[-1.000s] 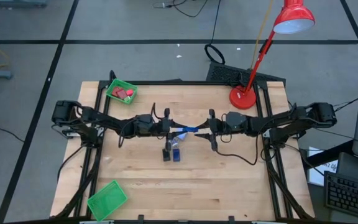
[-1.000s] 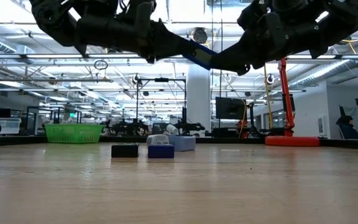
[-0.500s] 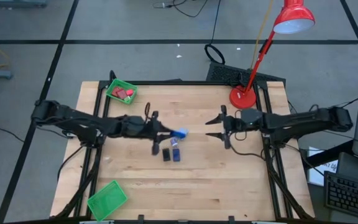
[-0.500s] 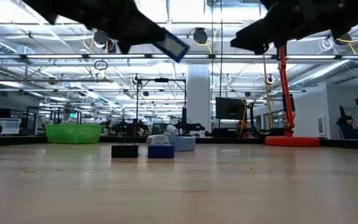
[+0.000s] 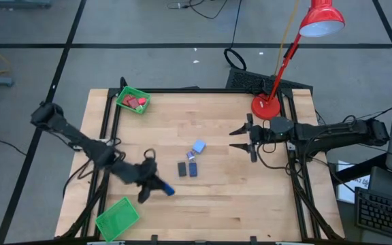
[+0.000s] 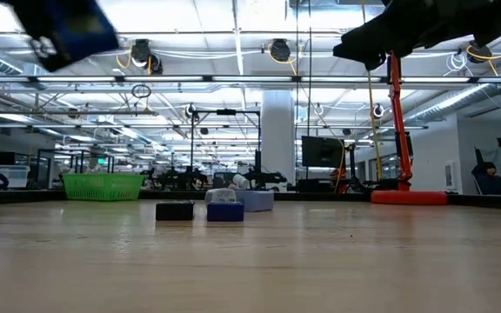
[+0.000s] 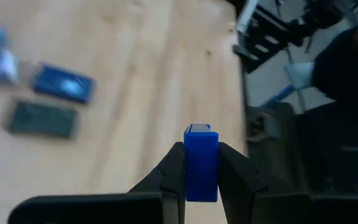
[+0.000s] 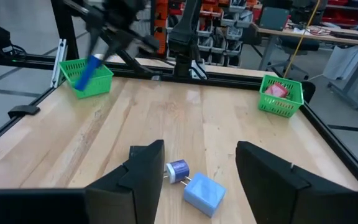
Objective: Pick & Place Office items
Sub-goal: Put the light blue digital timer into the bottom green basket
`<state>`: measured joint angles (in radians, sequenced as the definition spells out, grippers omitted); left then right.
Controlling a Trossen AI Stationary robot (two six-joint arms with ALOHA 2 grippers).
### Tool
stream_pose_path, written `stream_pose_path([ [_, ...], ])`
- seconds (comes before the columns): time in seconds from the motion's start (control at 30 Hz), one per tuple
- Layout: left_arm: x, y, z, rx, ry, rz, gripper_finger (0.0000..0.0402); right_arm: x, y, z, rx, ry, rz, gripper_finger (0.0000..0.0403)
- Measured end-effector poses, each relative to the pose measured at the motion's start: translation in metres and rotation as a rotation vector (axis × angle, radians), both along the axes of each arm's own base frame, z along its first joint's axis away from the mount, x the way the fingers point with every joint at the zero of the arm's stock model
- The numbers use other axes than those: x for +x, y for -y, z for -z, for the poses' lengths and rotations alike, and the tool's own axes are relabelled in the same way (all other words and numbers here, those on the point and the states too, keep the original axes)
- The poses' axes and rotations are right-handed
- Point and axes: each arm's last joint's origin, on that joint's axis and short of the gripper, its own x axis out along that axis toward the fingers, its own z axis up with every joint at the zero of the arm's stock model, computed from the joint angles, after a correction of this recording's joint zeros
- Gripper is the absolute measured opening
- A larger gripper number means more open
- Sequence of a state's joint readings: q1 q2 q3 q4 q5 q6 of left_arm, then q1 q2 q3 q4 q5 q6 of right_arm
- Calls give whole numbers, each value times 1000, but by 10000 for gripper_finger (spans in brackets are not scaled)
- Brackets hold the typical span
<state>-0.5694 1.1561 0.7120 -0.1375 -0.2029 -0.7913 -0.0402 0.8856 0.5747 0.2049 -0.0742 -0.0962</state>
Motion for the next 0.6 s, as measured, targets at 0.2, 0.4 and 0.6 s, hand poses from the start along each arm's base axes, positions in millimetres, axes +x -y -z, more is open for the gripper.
stream_pose_path([
  [0.2,-37,39,5,-58,-38,-77,63,-1,0,-1,-17,9,0,185],
  [0.4,-82,66,7,-107,27,-191,60,-2,0,-3,-22,22,-1,184],
  [0.6,-114,79,9,-222,5,-209,60,-2,0,-3,-48,23,-5,181],
])
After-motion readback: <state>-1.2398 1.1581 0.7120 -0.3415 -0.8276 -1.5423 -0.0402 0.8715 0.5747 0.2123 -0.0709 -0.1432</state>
